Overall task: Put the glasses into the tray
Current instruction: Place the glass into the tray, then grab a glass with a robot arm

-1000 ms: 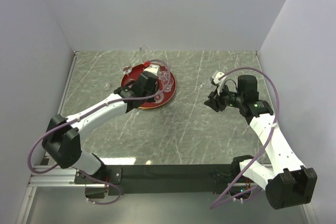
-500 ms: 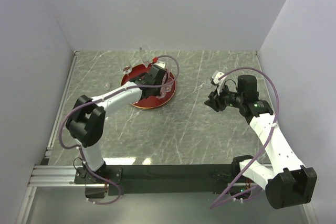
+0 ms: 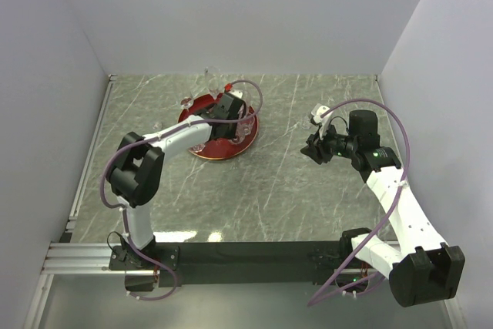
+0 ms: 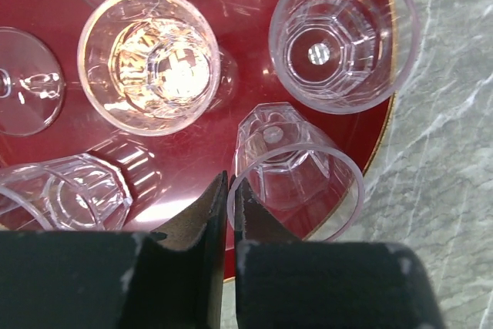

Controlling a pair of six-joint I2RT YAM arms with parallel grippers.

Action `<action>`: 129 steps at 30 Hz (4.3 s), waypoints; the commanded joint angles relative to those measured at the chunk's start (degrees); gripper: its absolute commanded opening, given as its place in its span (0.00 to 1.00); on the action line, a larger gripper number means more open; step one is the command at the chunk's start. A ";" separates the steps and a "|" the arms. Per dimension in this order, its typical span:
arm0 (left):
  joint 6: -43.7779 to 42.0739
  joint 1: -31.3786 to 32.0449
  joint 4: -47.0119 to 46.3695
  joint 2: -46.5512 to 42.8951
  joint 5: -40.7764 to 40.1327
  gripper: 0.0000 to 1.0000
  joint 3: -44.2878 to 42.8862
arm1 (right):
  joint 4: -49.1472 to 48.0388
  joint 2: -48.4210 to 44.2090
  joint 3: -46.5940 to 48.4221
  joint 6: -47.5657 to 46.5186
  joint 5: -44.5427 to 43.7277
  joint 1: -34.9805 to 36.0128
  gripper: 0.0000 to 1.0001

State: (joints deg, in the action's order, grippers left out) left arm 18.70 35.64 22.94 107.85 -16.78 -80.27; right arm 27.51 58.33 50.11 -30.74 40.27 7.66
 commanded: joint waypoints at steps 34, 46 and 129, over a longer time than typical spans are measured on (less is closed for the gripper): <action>0.55 -0.22 -1.67 -16.79 3.33 0.72 5.02 | -0.96 -0.14 -0.54 -0.55 0.07 -1.33 0.45; -1.20 -0.22 -3.08 -34.19 -1.76 0.81 16.10 | -1.14 0.39 -0.62 -0.46 -0.98 -2.21 0.45; -7.18 -3.03 -5.54 -61.36 -19.96 0.96 35.53 | 15.29 48.28 43.57 -12.06 -19.44 -0.10 0.45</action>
State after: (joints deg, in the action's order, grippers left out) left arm 11.49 33.01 19.55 46.63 -35.90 -45.19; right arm 41.39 104.53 88.55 -42.92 21.89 6.90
